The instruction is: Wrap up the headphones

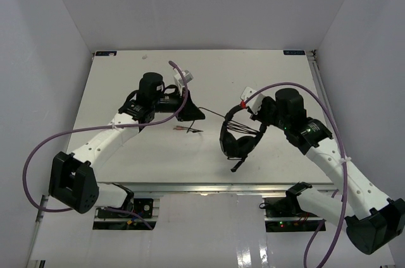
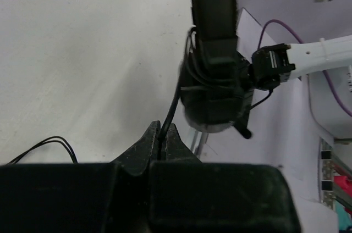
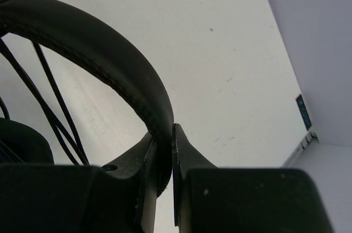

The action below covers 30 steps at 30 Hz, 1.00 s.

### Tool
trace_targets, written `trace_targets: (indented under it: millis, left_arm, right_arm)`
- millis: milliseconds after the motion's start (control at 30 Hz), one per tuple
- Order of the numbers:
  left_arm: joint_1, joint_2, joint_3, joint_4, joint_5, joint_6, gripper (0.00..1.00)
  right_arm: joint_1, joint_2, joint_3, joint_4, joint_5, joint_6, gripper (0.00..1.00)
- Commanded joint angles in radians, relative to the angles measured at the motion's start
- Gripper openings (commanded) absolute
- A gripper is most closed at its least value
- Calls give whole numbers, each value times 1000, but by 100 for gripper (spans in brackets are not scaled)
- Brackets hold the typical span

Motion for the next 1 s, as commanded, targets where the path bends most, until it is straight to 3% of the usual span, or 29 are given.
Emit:
trace_targets:
  millis: [0, 200, 333, 533, 633, 833, 967]
  left_arm:
    - [14, -87, 43, 0, 119, -163, 0]
    - [-32, -81, 81, 110, 155, -355, 0]
    - [-79, -66, 85, 188, 133, -472, 1]
    - [-179, -31, 50, 341, -58, -640, 7]
    - [-225, -16, 33, 397, -203, -686, 12]
    - [-307, 22, 35, 398, -424, -642, 29]
    - [-396, 54, 49, 370, -565, -482, 44]
  right_arm:
    - [54, 22, -51, 236, 336, 76, 8]
    - [141, 116, -50, 428, 571, 134, 8]
    - [164, 174, -42, 549, 637, 189, 8]
    - [169, 309, 95, 519, 736, 429, 8]
    - [169, 351, 168, 453, 714, 510, 8]
    - [166, 387, 252, 355, 646, 603, 8]
    - [151, 381, 294, 305, 579, 660, 8]
